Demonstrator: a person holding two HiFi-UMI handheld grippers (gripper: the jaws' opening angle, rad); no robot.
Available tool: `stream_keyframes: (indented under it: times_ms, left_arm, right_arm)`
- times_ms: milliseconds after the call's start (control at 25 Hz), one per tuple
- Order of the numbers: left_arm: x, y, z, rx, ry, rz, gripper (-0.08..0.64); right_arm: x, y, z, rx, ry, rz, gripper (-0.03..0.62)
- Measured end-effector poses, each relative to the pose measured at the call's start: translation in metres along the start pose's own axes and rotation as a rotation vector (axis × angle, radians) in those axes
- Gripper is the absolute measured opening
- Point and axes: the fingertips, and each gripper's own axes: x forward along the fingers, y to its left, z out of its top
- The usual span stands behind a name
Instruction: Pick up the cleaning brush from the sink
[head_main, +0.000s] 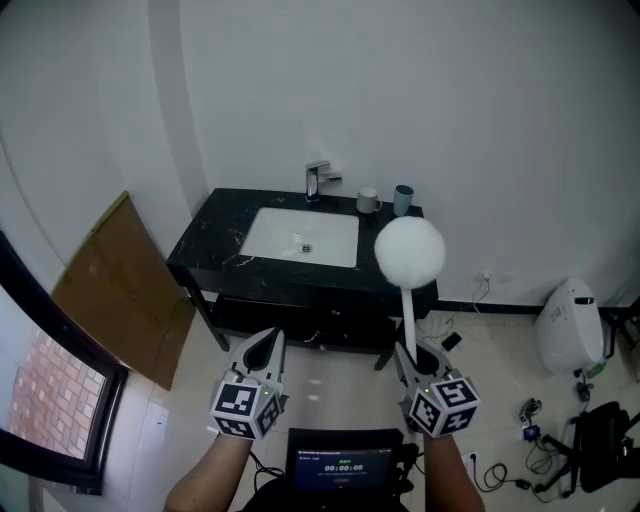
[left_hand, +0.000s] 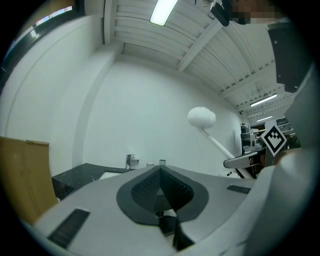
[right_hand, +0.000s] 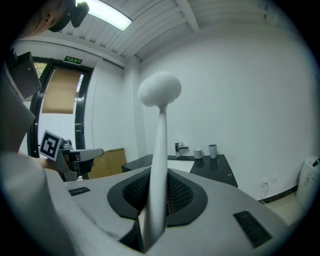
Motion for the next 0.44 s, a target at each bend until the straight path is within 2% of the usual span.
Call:
stream_keyframes:
  times_ms: [440]
  left_arm:
    - [-0.0029,-0.0010,-0.0059,-0.031,0.015,0.007,0.006]
  right_arm:
    - [-0.0029,0.0006,0.0010,-0.010,0.002,-0.020,0.052]
